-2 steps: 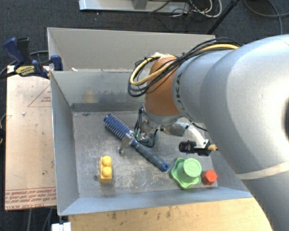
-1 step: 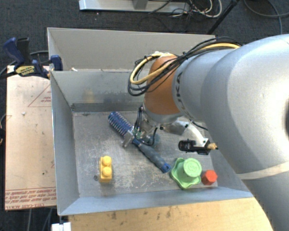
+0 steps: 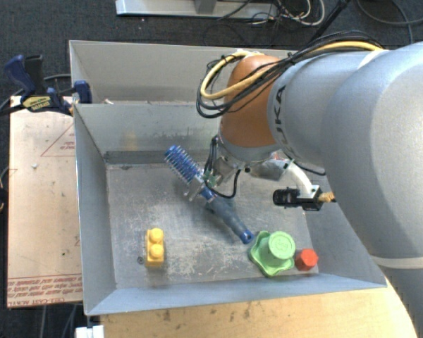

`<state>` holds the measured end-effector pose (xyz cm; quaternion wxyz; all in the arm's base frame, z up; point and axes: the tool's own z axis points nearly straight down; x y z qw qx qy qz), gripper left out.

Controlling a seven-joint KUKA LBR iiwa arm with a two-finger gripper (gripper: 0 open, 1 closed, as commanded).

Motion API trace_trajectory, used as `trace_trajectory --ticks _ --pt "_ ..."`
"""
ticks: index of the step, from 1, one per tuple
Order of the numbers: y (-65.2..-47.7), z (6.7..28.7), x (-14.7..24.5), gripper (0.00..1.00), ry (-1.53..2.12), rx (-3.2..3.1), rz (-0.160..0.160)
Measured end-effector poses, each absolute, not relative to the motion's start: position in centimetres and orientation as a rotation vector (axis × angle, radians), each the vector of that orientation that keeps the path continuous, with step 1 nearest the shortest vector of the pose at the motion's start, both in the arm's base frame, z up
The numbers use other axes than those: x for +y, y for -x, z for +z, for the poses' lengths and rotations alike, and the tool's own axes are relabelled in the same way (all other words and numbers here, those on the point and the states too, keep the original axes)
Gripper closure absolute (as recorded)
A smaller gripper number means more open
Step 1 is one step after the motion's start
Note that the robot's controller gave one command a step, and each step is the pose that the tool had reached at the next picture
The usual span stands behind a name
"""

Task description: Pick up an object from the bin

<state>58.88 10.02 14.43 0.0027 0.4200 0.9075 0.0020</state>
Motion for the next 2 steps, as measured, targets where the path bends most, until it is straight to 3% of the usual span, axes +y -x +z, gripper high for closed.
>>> trace_trajectory --ticks 2 --pt "-58.9 19.3 10.1 1.0 -1.31 2.854 0.002"
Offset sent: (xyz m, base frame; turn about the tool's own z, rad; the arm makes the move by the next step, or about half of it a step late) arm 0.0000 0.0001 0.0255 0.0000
